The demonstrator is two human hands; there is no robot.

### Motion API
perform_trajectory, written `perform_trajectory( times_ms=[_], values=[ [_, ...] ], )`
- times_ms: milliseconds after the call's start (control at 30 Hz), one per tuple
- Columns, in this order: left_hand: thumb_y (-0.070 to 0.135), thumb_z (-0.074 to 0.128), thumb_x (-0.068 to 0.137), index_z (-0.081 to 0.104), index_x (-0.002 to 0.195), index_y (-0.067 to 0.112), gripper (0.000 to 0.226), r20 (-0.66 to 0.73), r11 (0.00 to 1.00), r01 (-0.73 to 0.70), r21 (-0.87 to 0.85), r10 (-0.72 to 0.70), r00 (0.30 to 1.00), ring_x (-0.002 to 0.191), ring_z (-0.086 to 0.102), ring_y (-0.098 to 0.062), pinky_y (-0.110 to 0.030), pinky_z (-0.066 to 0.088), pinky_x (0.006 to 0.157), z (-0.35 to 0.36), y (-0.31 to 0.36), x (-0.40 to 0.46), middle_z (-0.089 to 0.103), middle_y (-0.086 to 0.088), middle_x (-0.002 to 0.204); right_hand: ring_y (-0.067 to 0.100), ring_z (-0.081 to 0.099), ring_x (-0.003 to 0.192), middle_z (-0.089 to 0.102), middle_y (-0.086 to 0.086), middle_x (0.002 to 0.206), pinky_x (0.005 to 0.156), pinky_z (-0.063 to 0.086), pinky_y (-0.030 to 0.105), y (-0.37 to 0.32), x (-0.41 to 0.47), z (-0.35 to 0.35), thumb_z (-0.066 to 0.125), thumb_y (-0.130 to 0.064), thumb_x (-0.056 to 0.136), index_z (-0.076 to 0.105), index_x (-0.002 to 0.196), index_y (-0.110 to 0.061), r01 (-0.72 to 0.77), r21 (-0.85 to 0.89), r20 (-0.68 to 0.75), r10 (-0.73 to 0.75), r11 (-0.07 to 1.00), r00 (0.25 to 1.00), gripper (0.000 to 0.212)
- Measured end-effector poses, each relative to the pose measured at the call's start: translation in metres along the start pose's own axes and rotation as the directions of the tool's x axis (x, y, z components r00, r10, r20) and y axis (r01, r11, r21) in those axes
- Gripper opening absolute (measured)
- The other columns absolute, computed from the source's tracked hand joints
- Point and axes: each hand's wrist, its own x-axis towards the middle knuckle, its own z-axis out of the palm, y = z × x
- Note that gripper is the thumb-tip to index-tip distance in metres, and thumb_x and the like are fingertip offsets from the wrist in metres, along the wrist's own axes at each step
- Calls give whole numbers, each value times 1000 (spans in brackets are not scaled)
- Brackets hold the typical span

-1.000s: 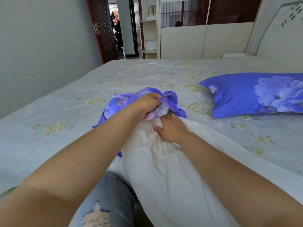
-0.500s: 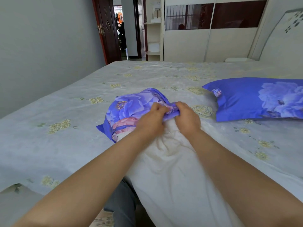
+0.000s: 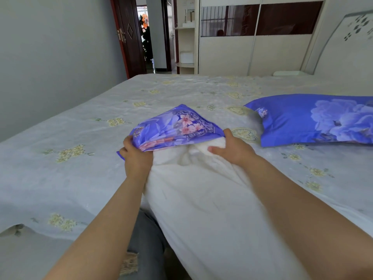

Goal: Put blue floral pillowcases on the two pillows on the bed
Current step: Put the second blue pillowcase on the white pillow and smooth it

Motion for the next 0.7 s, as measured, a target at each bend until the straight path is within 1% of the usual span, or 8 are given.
perform_trajectory(
  times_ms=[67,200,267,333,400,500,600,700],
  values=[
    [28,55,87,35,136,25,53,109,992,-56,114,43,993,116,48,-33,-34,38,89,-1,8,8,41,-16,135,32,60,100,61,11,106,71,45,36,-7,5,-10,56,-55,84,36,124,-19,88,-206,-94,-109,975,990,58],
    [33,46,93,56,124,16,37,304,929,-171,329,67,950,117,53,-33,-33,39,92,-4,33,28,57,-16,128,33,60,98,62,12,106,65,37,33,-34,34,-64,50,-48,90,43,121,-19,181,-561,-126,-299,808,946,43],
    [39,45,91,59,119,17,38,350,916,-200,347,71,934,112,55,-33,-33,40,89,0,51,24,60,-14,123,32,60,99,62,12,107,69,38,33,-38,54,-93,50,-37,91,45,119,-19,113,-684,-208,-341,720,917,34],
    [50,46,86,61,115,23,42,441,896,-269,353,94,892,108,58,-29,-31,44,90,12,70,14,63,-9,120,32,53,110,56,15,117,86,39,37,-39,71,-111,51,-21,90,46,122,-17,-49,-749,-298,-270,661,916,33],
    [50,52,87,59,122,23,46,570,890,-294,349,47,820,113,57,-25,-30,44,96,28,77,0,61,-6,124,34,43,119,44,18,128,99,33,43,-47,76,-105,48,-10,89,43,130,-15,-172,-723,-357,-149,669,922,41],
    [43,56,89,51,131,16,50,639,901,-299,315,31,769,120,52,-24,-27,38,95,60,69,-22,55,-8,134,36,45,122,42,18,133,95,39,44,-71,59,-59,47,-11,91,35,135,-13,-99,-514,-251,-39,852,967,46],
    [41,52,88,35,139,21,58,431,934,-266,240,143,891,122,49,-30,-35,38,93,75,56,-35,45,-10,140,34,51,117,50,18,129,92,42,39,-76,16,-4,46,-22,93,41,127,-7,18,-322,-108,-55,946,993,38],
    [34,54,85,40,126,12,49,237,887,-363,286,302,924,110,50,-35,-40,43,83,77,41,-43,40,-12,128,31,53,113,55,13,122,96,32,40,-49,-29,30,45,-37,88,53,117,-9,138,-273,-306,-222,952,926,41]
  ],
)
